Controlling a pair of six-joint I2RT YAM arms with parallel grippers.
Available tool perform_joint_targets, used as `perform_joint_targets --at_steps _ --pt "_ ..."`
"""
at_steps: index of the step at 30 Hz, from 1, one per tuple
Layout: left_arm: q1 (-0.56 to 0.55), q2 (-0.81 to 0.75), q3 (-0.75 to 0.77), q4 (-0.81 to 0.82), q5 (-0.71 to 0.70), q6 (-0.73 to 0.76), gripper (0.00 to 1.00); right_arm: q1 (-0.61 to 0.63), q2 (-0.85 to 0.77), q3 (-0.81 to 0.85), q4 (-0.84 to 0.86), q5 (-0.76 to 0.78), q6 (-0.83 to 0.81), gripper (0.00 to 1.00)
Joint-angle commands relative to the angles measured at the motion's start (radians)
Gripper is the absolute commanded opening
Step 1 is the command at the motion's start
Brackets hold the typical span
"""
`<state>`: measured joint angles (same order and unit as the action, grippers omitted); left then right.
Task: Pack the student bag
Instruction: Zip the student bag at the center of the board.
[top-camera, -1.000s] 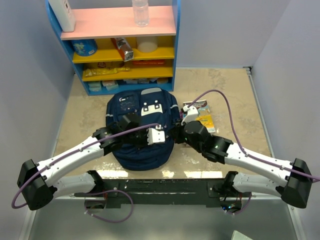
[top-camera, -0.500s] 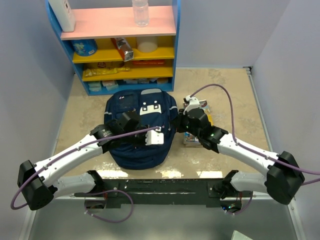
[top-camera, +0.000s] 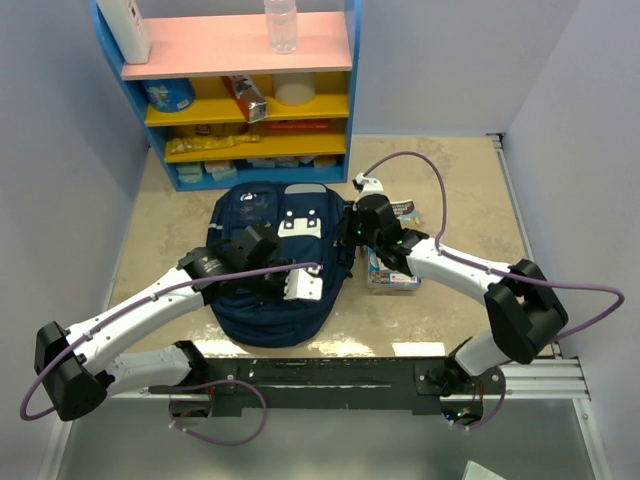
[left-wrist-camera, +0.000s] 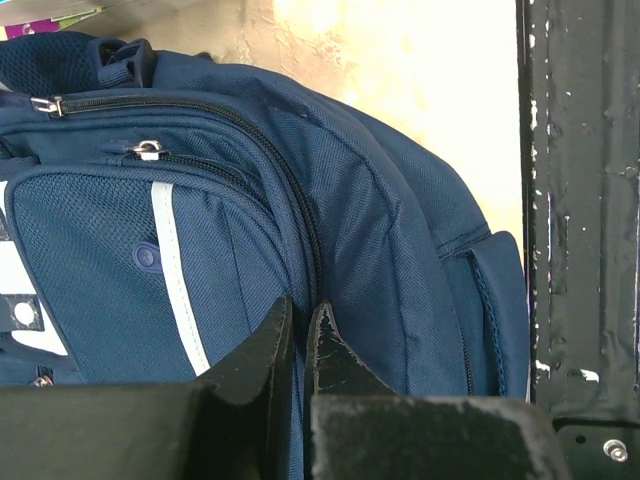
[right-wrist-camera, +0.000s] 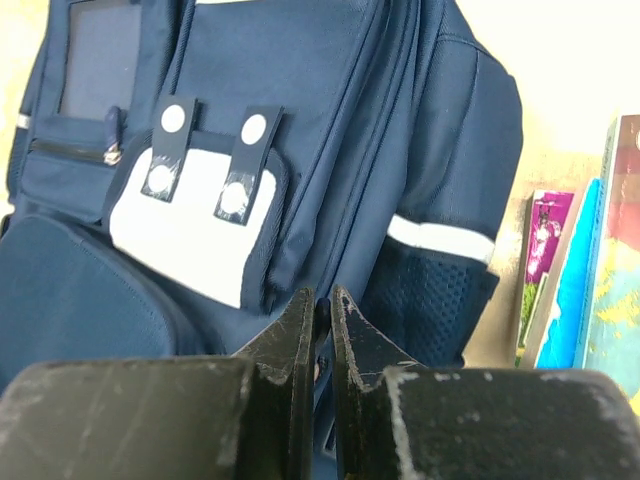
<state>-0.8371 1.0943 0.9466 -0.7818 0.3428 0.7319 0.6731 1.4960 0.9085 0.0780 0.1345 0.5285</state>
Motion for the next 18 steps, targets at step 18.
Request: perform_joint_targets --at_steps 18 --pt "-0.01 -0.057 0.026 -0.1 0.091 -0.028 0.0 -0.043 0.178 0.283 0.03 0.11 -0.073 0.19"
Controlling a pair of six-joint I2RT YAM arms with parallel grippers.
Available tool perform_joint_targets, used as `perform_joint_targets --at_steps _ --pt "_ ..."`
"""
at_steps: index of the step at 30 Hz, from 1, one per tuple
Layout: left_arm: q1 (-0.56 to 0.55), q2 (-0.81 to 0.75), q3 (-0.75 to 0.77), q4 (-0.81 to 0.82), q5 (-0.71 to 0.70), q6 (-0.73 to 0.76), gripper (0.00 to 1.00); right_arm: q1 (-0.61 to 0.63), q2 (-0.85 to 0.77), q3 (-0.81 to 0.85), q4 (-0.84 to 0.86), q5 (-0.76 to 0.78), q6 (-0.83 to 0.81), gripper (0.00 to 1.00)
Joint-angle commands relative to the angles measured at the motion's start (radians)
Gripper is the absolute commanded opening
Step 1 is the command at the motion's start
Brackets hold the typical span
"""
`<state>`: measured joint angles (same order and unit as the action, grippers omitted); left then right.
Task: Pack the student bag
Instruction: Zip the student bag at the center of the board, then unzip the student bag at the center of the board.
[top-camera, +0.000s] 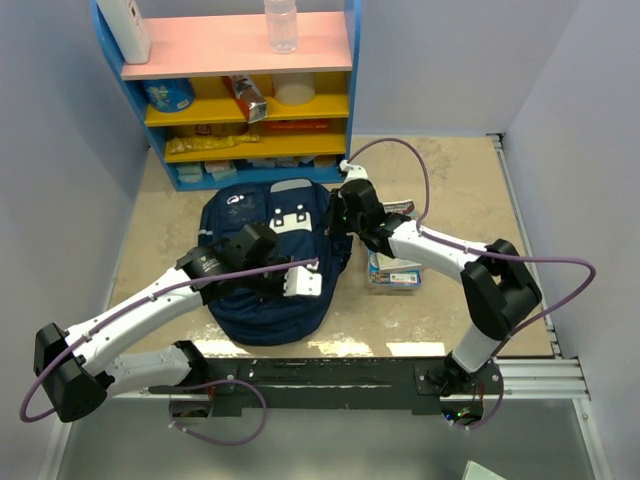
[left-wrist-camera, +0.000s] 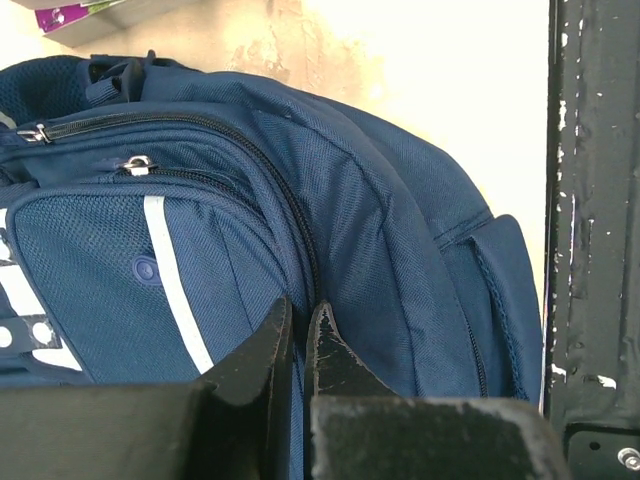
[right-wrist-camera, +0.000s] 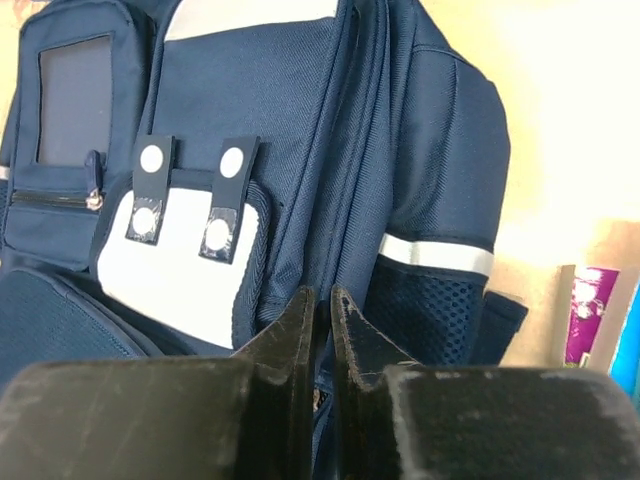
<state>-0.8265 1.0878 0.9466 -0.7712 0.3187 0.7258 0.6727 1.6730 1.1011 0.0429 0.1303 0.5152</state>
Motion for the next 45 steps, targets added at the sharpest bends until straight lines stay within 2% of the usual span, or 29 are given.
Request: perform_joint_targets --at_steps 1,2,3,6,9,11,15,17,21,24,31,35,40,45 --pt "-0.019 -0.052 0.017 -0.103 0.108 -0.023 0.0 -0.041 -0.005 0.103 0.06 0.114 -0.061 0.27" --pt "-0.019 -0.055 0.011 -0.097 0.1 -0.028 0.0 -0.042 -0.018 0.1 0.055 0.115 -0.061 0.34" --pt "-0.019 -0.055 0.006 -0.089 0.083 -0.034 0.0 -0.042 -0.048 0.095 0.054 0.118 -0.061 0.47" --pt "-0.014 -0.055 -0.005 -0.059 0.036 -0.055 0.0 -0.044 -0.123 0.045 0.04 0.158 -0.082 0.69" --pt "0.019 -0.043 -0.031 -0.039 0.036 -0.04 0.0 -0.056 -0.192 -0.067 0.081 0.169 -0.116 0.8" --pt "0.047 -0.019 -0.032 -0.016 0.034 -0.054 0.0 -0.065 -0.257 -0.115 0.087 0.146 -0.124 0.81" --pt "0.174 0.03 0.088 -0.008 0.071 -0.065 0.0 -0.067 -0.358 -0.254 0.101 0.108 -0.121 0.79" --pt "0.199 0.046 0.138 -0.014 0.066 -0.054 0.0 -0.067 -0.401 -0.291 0.109 0.092 -0.121 0.77" --pt "0.202 0.037 0.222 -0.025 0.06 -0.039 0.0 -0.067 -0.42 -0.345 0.092 0.097 -0.144 0.67" --pt "0.202 0.018 0.227 -0.03 0.06 -0.023 0.0 -0.064 -0.4 -0.348 0.075 0.088 -0.156 0.64" --pt "0.202 -0.014 0.25 -0.051 0.033 0.007 0.0 -0.062 -0.357 -0.368 0.121 -0.023 -0.207 0.64" --pt "0.202 -0.02 0.279 -0.054 0.008 0.026 0.0 -0.036 -0.354 -0.386 0.136 -0.073 -0.201 0.59" --pt "0.204 -0.011 0.311 -0.071 0.01 0.035 0.0 0.062 -0.357 -0.451 0.207 -0.041 -0.19 0.58" --pt "0.202 0.001 0.319 -0.076 0.017 0.03 0.0 0.11 -0.303 -0.489 0.3 -0.043 -0.162 0.56"
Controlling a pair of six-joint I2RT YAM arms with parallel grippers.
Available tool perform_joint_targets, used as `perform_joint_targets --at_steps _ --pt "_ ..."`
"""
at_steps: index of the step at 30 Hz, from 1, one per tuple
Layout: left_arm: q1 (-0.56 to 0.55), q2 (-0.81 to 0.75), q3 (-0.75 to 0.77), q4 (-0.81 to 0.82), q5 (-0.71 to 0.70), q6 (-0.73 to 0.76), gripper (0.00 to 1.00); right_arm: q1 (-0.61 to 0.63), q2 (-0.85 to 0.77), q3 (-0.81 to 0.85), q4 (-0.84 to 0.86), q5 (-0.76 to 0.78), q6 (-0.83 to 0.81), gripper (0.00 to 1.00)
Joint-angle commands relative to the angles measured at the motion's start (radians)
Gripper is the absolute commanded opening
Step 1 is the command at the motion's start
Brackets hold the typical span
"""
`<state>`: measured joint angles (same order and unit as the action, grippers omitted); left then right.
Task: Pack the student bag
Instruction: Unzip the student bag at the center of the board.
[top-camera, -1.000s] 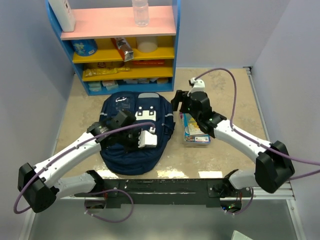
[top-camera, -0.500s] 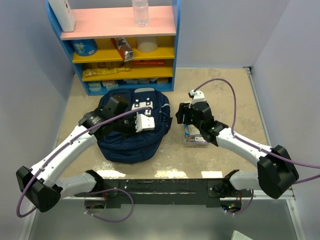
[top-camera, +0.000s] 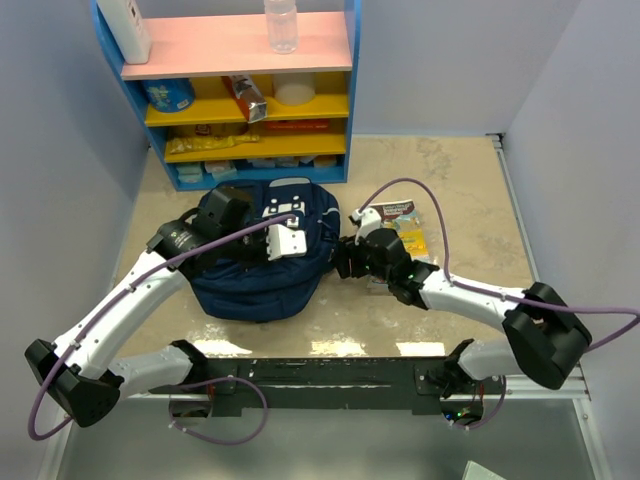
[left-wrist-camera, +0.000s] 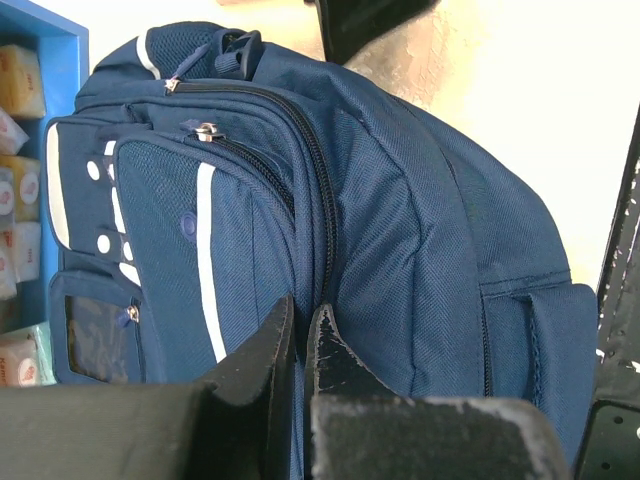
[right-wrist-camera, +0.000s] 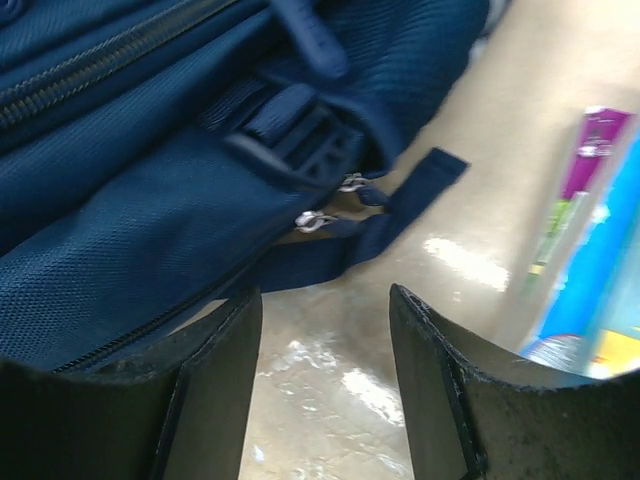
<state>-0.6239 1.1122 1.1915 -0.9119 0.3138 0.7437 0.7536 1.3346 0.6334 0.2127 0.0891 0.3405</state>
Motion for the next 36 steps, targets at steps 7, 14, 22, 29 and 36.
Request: perform_joint_targets --at_steps 7,14,22,29,36 --pt "0.0 -0.034 0.077 0.054 0.016 0.017 0.0 0.044 0.103 -0.035 0.251 0.035 -0.011 0.57" --pt "0.0 -0.034 0.108 0.039 0.028 0.013 0.0 0.078 0.185 -0.005 0.286 0.142 -0.044 0.57" --pt "0.0 -0.032 0.114 0.034 0.03 0.005 0.0 0.131 0.219 -0.009 0.376 0.231 -0.037 0.46" --pt "0.0 -0.034 0.094 0.044 0.041 -0.006 0.0 0.168 0.164 -0.021 0.372 0.285 -0.055 0.26" --pt "-0.002 -0.034 0.088 0.045 0.041 -0.01 0.0 0.17 0.127 -0.054 0.367 0.293 -0.043 0.08"
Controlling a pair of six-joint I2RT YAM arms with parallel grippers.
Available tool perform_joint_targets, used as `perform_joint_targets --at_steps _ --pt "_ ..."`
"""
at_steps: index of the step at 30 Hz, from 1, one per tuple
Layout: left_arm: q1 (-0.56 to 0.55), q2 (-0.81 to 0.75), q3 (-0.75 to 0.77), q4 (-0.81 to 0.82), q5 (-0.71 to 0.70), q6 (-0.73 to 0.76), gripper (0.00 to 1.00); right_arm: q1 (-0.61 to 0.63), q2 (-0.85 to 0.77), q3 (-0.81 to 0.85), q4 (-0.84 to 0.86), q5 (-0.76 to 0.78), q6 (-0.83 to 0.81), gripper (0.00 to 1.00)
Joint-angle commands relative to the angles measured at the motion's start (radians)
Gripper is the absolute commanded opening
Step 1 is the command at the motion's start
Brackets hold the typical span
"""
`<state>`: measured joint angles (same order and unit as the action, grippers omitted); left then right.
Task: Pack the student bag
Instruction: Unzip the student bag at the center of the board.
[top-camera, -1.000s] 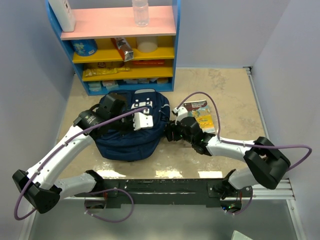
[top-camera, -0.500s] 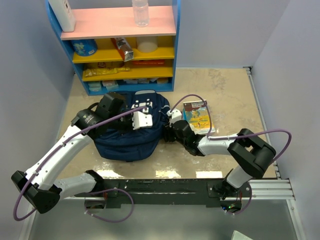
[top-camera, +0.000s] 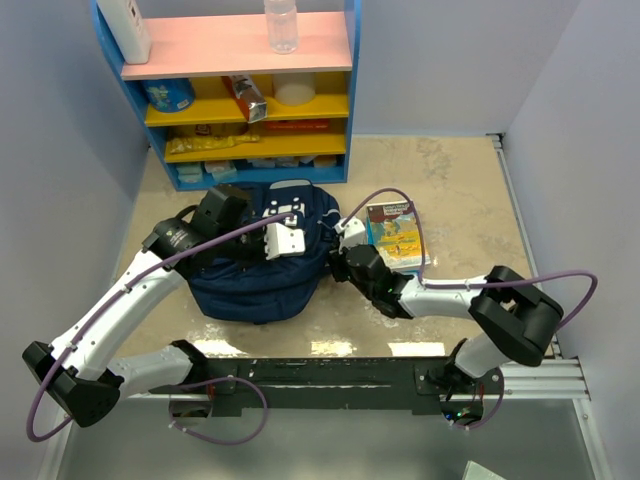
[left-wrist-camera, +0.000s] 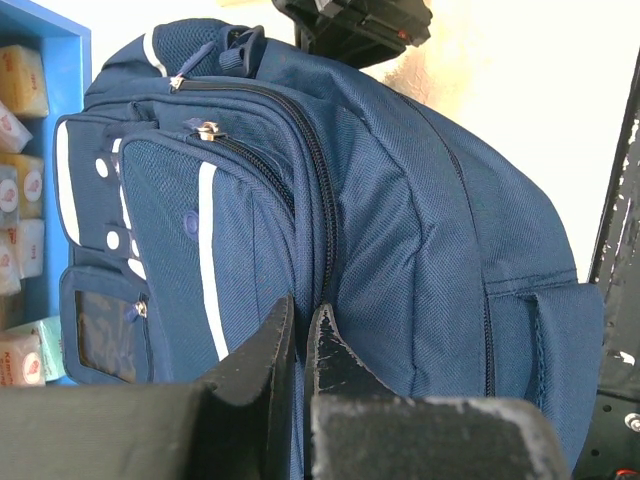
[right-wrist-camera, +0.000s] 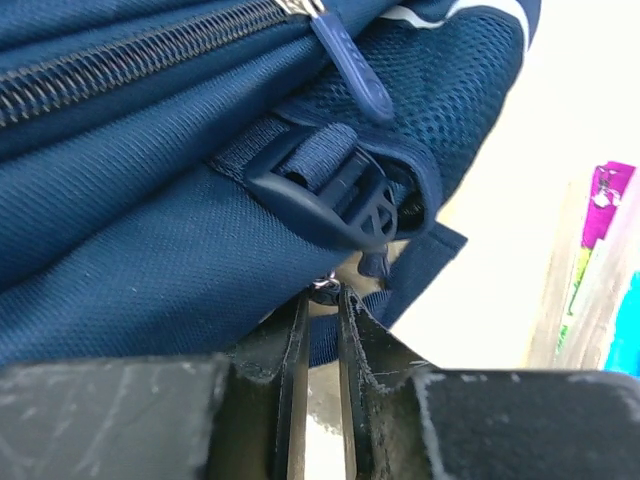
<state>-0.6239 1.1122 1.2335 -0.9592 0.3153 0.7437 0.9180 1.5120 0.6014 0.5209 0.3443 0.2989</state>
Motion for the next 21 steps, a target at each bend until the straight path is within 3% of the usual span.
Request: perform_joint_targets --at_steps 1,3,18,19,21 --pt "0.0 -0.034 0.043 0.096 0.039 -0.013 0.0 0.004 -0.058 -0.026 0.053 0.038 0.003 0.04" --pt "0.0 -0.034 0.037 0.099 0.042 -0.014 0.0 0.007 -0.087 -0.041 0.036 0.042 0.003 0.0" --pt "0.0 -0.012 0.029 0.106 0.056 -0.024 0.0 0.025 -0.242 -0.143 -0.045 0.03 0.054 0.0" --pt "-0.002 -0.012 0.04 0.1 0.054 -0.023 0.0 0.024 -0.233 -0.146 -0.039 0.03 0.057 0.1" --pt "-0.002 -0.011 0.056 0.088 0.053 -0.023 0.0 0.025 -0.196 -0.147 -0.003 0.045 0.055 0.42"
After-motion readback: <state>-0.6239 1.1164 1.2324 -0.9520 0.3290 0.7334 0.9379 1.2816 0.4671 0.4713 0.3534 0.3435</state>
